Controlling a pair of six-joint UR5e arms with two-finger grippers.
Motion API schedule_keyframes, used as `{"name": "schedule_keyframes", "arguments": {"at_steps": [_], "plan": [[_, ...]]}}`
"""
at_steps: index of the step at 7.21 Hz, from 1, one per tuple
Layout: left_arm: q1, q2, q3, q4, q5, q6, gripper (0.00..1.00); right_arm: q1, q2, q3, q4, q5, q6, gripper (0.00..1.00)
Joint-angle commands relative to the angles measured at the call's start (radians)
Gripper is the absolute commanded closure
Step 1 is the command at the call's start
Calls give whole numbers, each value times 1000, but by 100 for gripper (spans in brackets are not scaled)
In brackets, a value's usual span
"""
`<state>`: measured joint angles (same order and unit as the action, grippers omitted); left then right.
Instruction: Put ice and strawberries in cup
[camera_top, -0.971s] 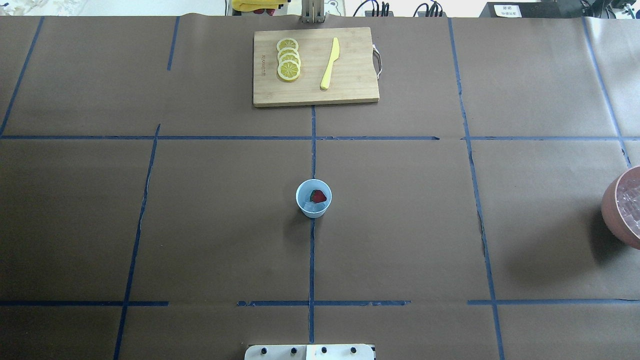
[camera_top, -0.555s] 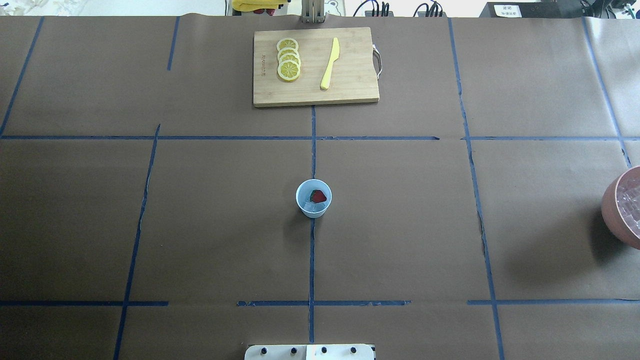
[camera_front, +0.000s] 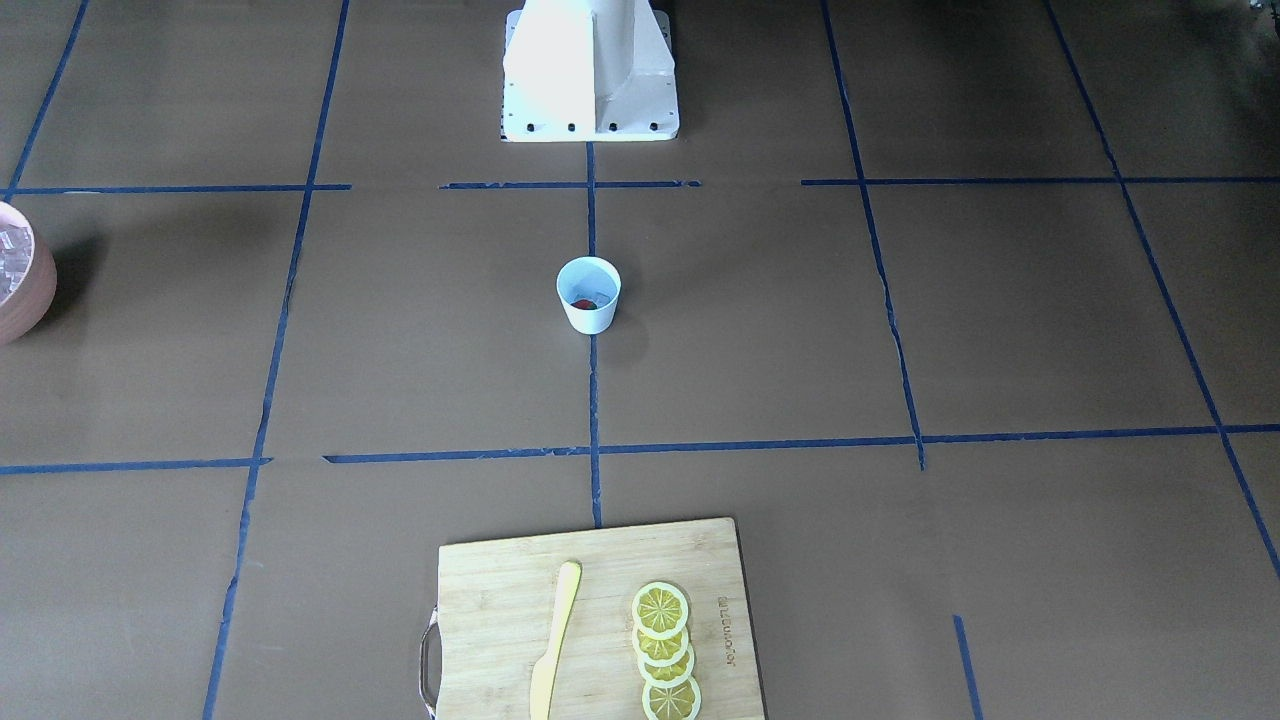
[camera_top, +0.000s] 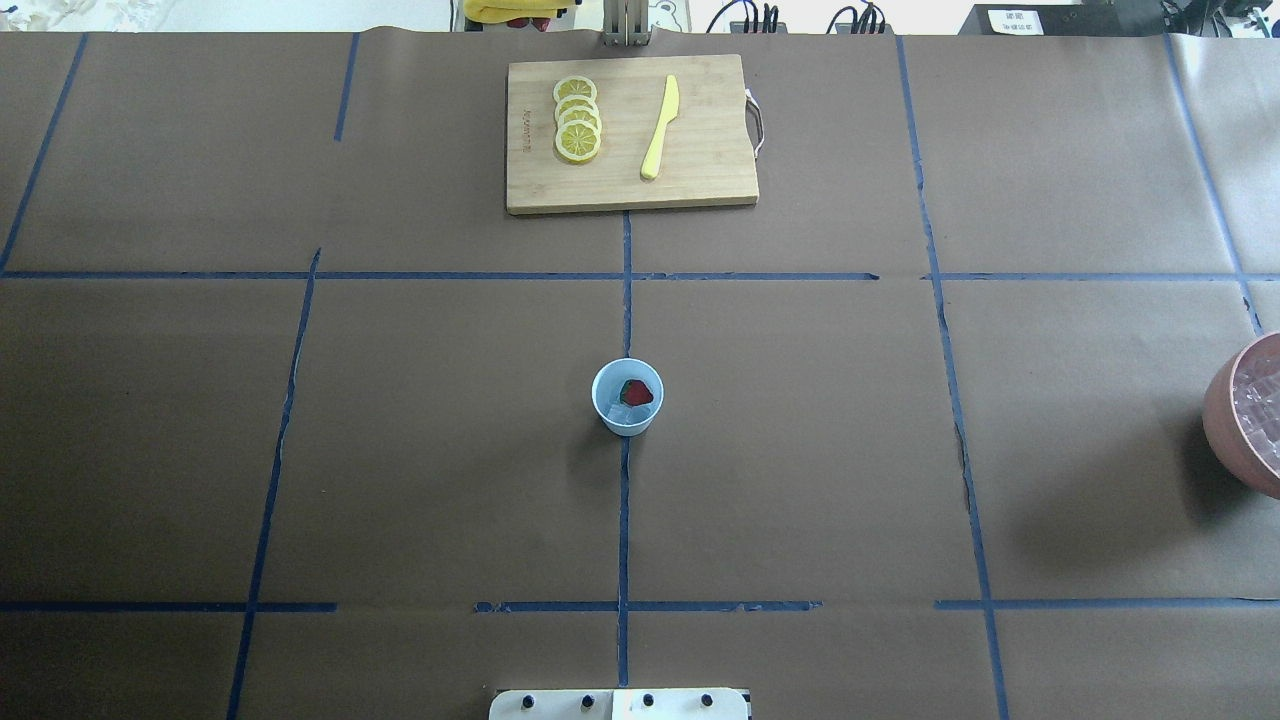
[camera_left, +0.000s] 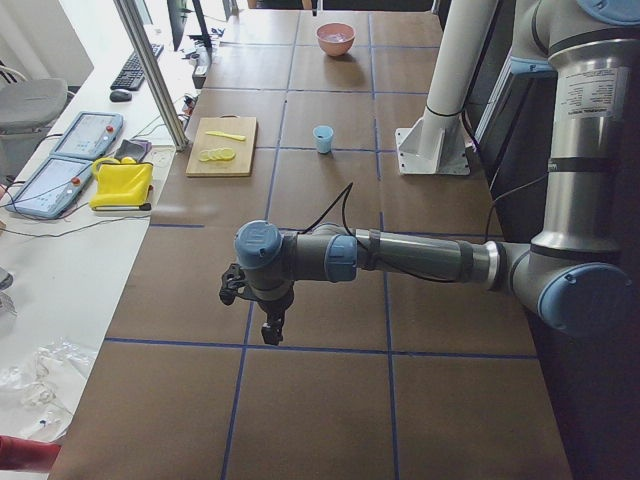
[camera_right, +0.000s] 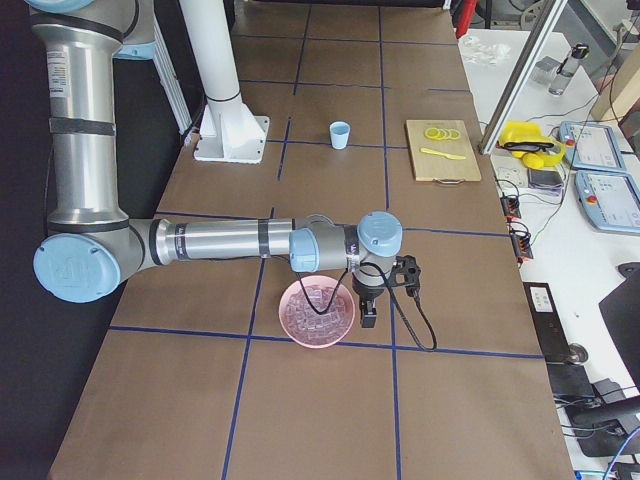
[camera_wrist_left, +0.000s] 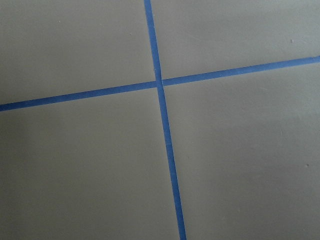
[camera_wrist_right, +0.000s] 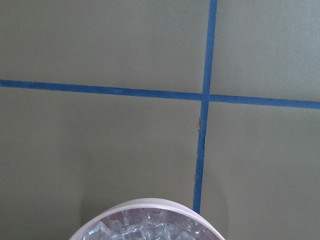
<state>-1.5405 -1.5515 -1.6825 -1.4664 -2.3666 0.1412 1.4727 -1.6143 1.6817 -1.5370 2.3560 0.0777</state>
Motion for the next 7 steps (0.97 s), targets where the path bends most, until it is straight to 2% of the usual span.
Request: {"name": "schedule_keyframes", "arguments": {"at_steps": [1,7], "plan": [[2,13,-12,-3,0,-2,0,0,-9,6,1,-1,0,0],[5,24,-19,-6,-2,2,0,-2,-15,0,14,5,2,0]]}}
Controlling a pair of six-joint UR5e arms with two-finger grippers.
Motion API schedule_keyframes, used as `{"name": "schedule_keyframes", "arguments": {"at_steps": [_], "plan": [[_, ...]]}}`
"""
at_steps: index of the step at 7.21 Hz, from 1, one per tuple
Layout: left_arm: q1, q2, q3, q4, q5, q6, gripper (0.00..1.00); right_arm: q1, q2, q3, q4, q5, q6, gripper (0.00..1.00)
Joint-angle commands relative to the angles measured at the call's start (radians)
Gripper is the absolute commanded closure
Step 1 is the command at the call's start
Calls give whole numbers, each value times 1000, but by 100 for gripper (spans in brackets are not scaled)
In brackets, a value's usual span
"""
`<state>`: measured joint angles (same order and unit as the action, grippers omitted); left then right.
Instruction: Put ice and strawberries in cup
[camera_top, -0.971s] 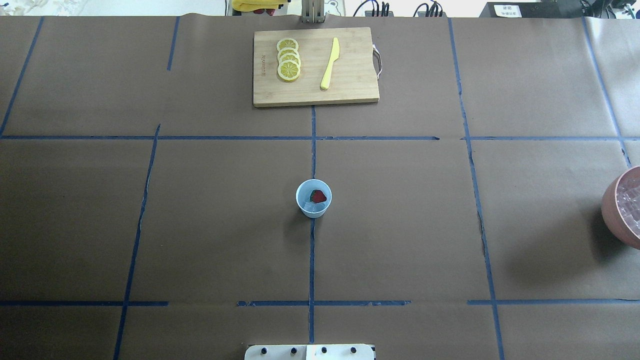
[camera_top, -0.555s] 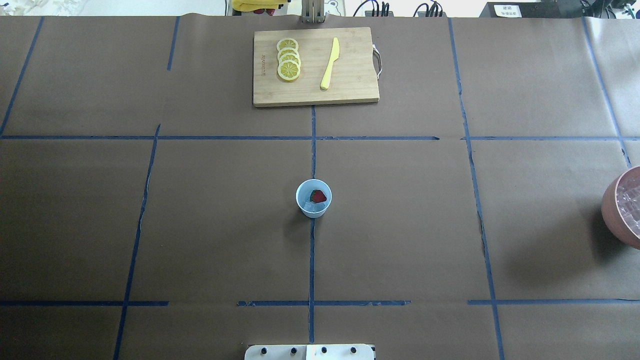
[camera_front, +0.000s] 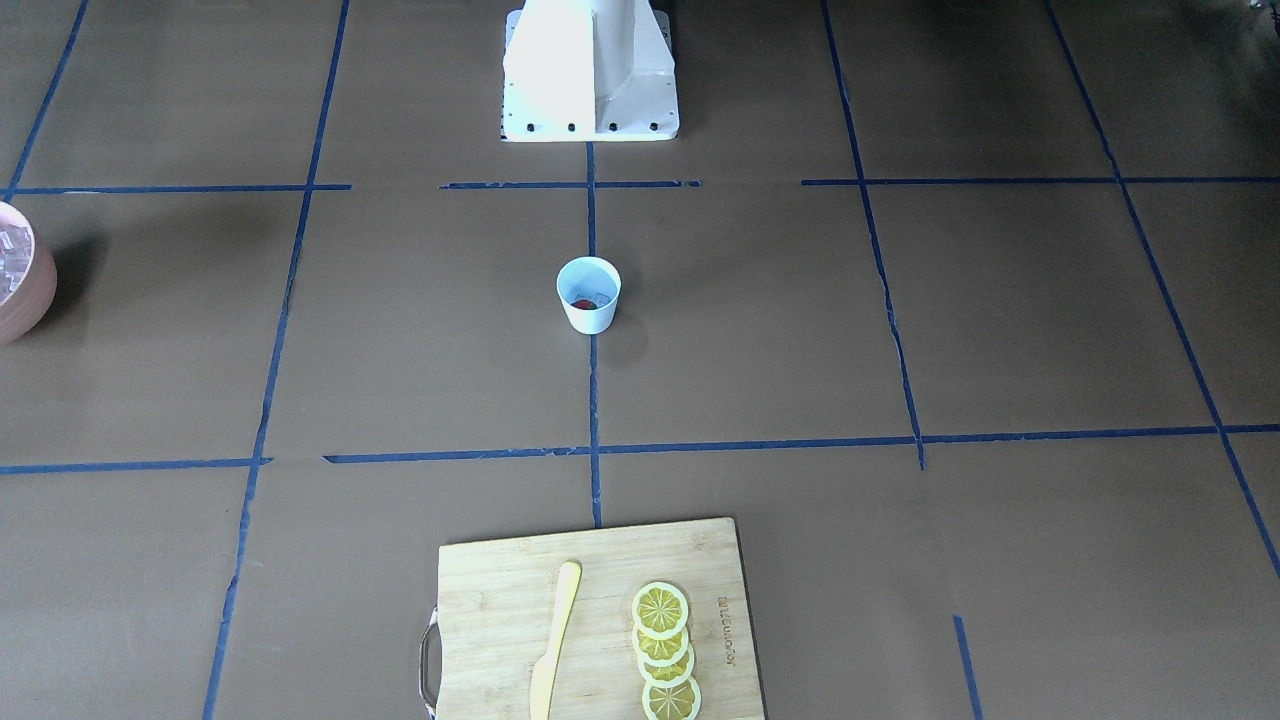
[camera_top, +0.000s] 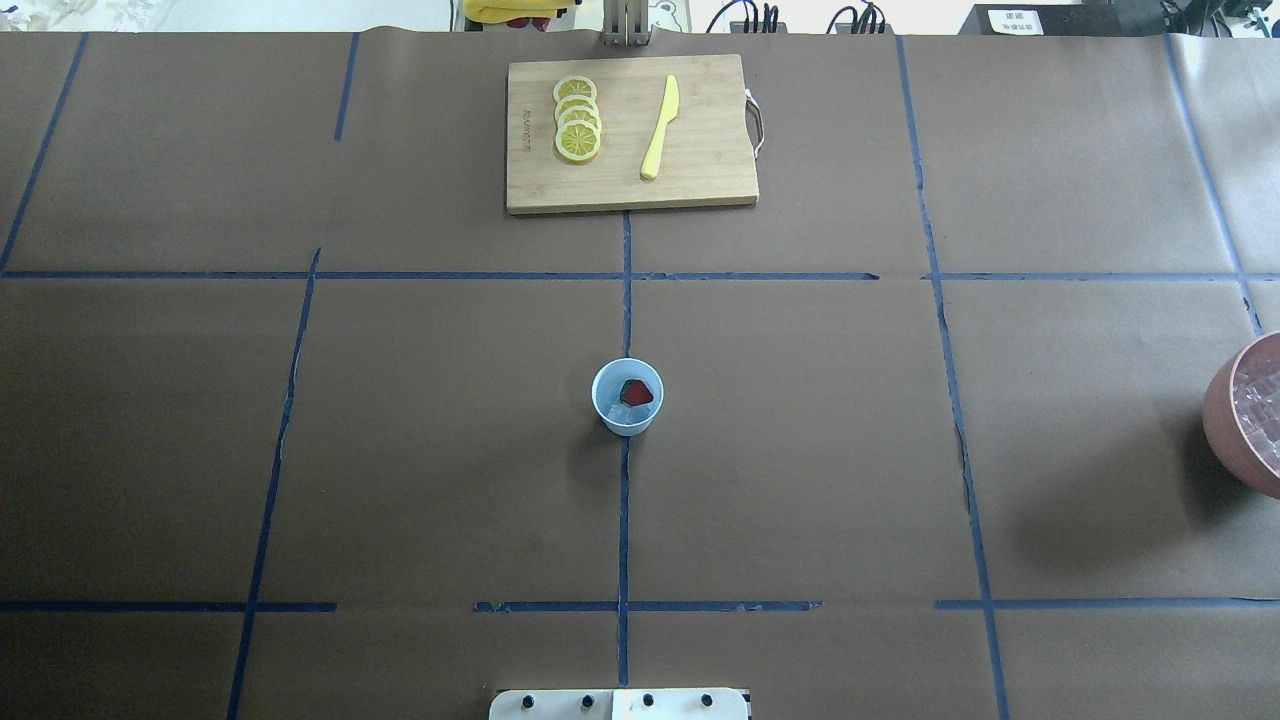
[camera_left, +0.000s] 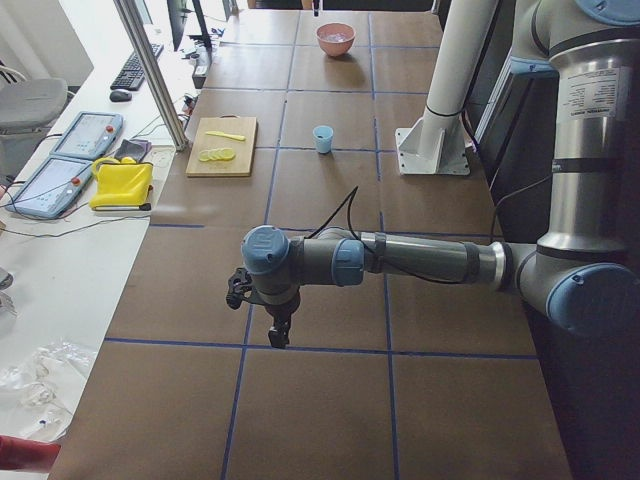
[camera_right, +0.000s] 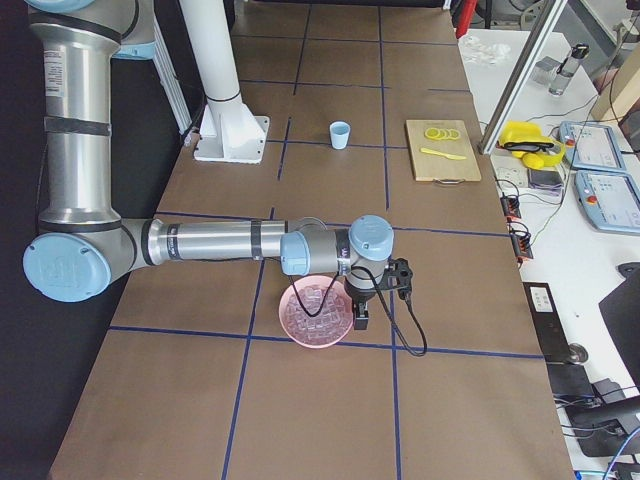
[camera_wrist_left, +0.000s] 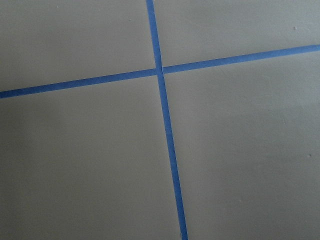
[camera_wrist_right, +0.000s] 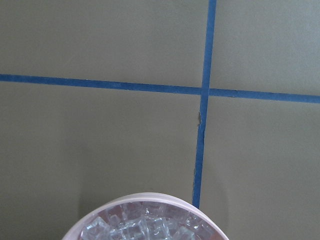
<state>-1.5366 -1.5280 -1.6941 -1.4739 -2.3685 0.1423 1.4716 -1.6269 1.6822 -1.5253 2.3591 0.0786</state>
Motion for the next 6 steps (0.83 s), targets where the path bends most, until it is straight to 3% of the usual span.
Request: {"name": "schedule_keyframes", "arguments": {"at_steps": [1,6], "plan": [[1,-1,-10,4,-2,0,0,0,-4,1,2,2,1,0],[4,26,-68,14,-2,0,0,0,-2,5,4,-3,4,0]]}}
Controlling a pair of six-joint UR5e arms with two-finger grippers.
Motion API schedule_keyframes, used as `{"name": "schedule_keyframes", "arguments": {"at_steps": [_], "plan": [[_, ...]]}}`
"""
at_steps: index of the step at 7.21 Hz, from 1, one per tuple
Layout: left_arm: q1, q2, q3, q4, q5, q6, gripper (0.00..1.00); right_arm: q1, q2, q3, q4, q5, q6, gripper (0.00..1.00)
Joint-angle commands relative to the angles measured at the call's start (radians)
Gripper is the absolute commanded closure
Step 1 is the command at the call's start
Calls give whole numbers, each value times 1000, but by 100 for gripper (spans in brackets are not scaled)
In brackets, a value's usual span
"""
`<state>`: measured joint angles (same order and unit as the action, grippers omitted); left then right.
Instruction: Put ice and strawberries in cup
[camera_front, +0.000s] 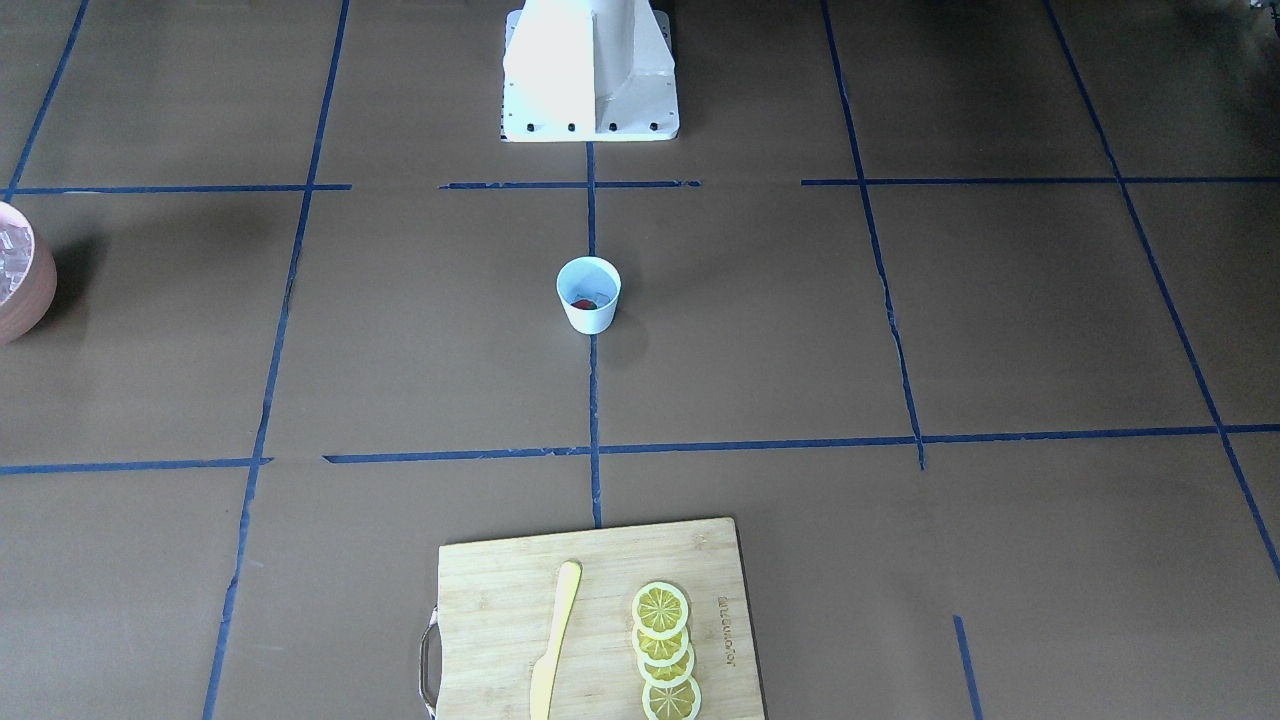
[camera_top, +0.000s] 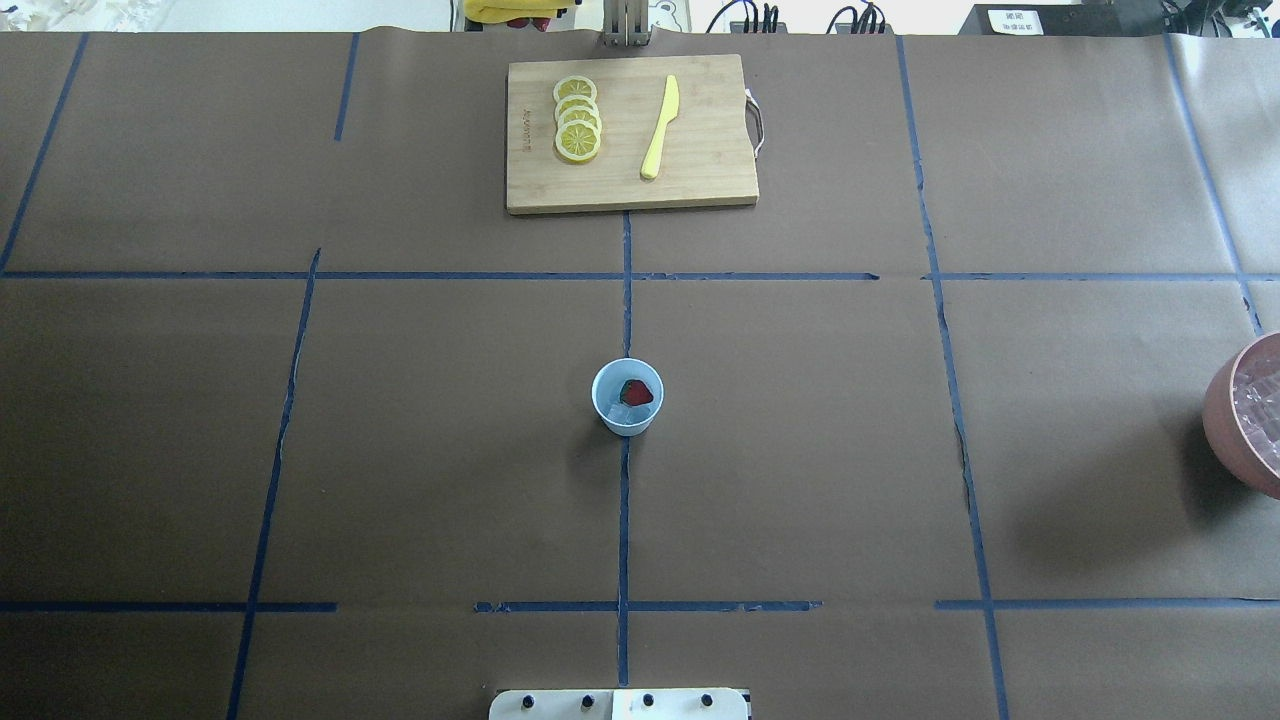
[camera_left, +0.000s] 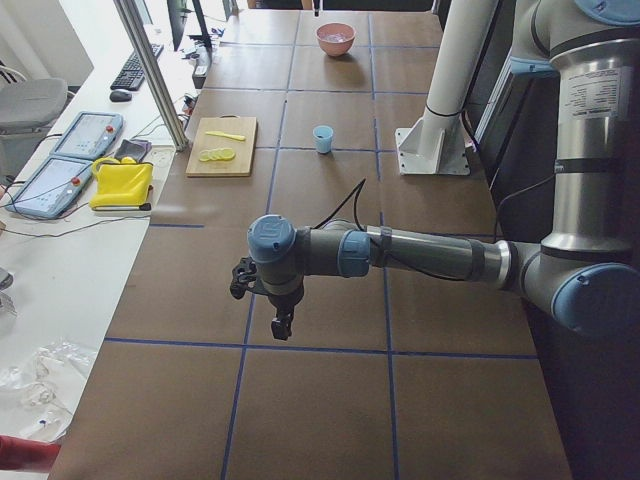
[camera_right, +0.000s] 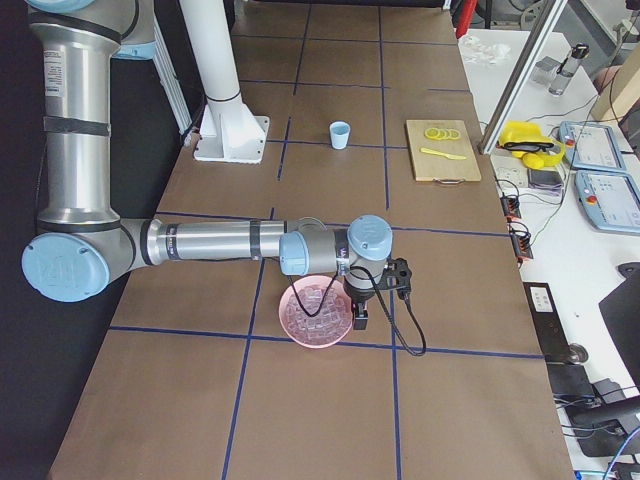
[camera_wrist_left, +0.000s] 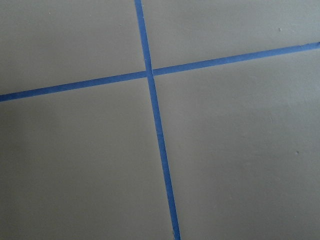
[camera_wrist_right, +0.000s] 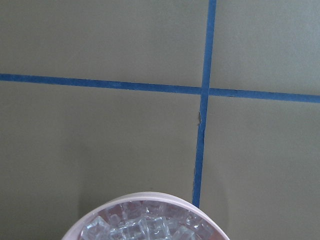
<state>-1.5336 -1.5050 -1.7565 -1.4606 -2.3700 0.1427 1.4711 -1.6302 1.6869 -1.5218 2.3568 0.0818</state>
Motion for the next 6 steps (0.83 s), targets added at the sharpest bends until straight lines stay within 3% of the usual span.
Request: {"name": "schedule_keyframes", "arguments": {"at_steps": [1,6], "plan": [[1,3,0,-1,0,0,0,0,3,-1,0,-5,-2,0],[1,3,-6,0,0,0,0,0,9,-9,-1,-2,7,0]]}}
